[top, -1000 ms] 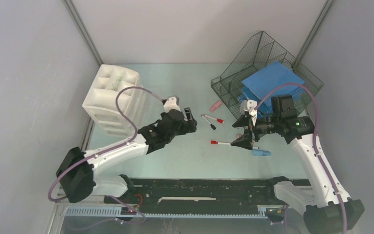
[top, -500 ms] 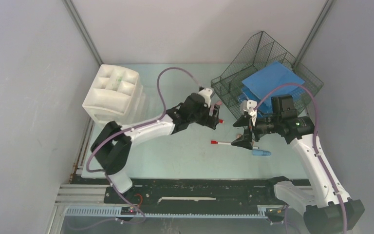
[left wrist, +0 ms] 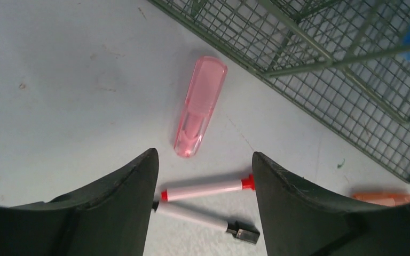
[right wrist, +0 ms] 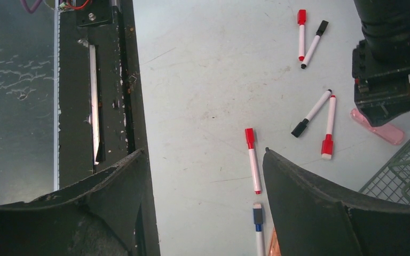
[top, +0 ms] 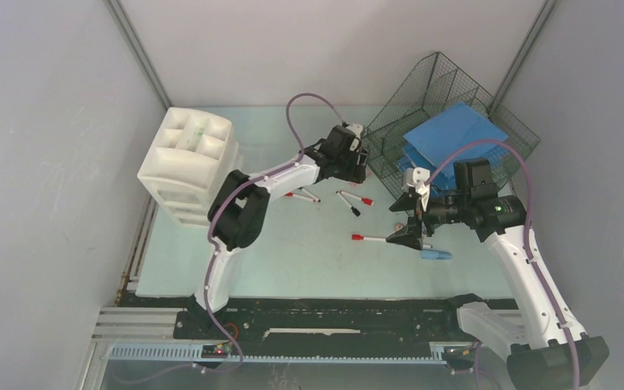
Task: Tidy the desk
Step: Pick up the stationery from the center of the board.
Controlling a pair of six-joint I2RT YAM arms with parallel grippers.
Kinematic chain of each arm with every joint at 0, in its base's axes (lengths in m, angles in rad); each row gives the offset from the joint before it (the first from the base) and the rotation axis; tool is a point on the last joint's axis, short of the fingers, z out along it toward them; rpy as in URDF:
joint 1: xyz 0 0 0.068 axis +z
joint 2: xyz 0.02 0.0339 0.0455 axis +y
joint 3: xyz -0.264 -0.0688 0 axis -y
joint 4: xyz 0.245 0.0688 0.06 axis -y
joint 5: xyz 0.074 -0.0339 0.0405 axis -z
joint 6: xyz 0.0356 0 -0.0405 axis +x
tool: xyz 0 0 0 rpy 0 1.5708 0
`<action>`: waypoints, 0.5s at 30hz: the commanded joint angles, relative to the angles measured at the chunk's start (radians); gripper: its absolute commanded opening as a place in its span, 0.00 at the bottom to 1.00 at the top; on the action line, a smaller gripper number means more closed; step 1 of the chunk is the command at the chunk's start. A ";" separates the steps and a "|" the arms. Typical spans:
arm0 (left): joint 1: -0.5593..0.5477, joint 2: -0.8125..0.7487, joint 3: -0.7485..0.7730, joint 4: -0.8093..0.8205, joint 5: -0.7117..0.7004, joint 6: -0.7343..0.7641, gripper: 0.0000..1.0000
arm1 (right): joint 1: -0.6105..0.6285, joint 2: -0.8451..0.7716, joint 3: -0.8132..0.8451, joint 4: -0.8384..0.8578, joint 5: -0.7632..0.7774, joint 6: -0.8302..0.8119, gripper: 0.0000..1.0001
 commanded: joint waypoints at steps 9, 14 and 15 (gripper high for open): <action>-0.007 0.202 0.289 -0.188 -0.012 -0.025 0.62 | 0.001 -0.020 -0.003 -0.006 0.012 -0.020 0.87; -0.012 0.252 0.365 -0.256 -0.026 -0.028 0.59 | 0.006 -0.020 -0.002 -0.007 0.017 -0.021 0.87; -0.012 0.261 0.380 -0.269 -0.026 -0.031 0.57 | 0.007 -0.020 -0.003 -0.007 0.018 -0.023 0.87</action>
